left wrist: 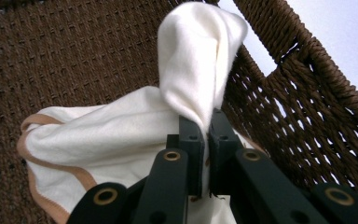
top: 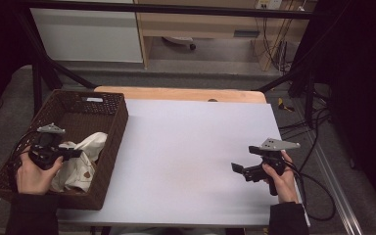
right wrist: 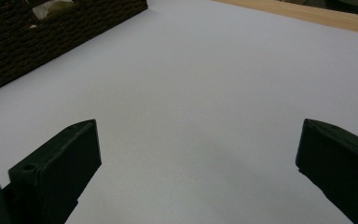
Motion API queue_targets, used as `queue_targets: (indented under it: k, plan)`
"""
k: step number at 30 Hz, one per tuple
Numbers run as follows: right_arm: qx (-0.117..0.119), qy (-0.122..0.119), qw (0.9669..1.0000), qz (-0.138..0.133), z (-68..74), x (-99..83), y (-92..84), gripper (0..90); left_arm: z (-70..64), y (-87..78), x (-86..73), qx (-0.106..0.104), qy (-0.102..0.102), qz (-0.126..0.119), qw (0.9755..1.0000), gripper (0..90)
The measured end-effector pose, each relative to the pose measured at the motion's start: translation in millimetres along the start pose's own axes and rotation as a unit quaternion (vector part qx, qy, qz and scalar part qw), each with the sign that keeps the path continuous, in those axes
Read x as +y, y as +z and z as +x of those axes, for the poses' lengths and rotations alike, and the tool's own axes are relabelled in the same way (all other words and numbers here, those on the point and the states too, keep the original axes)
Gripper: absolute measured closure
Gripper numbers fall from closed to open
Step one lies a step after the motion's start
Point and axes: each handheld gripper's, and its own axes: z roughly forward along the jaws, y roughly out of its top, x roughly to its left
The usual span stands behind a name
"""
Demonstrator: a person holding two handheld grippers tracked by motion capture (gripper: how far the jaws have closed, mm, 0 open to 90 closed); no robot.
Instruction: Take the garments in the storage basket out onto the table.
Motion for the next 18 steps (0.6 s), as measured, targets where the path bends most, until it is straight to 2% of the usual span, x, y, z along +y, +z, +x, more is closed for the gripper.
queue_targets:
  k: [18]
  plan:
    - [0.000,-0.001,1.0000,0.000,-0.1,0.0,-0.3,0.5,-2.1,-16.5,2.5,0.005,-0.002,-0.023,0.9997,86.0]
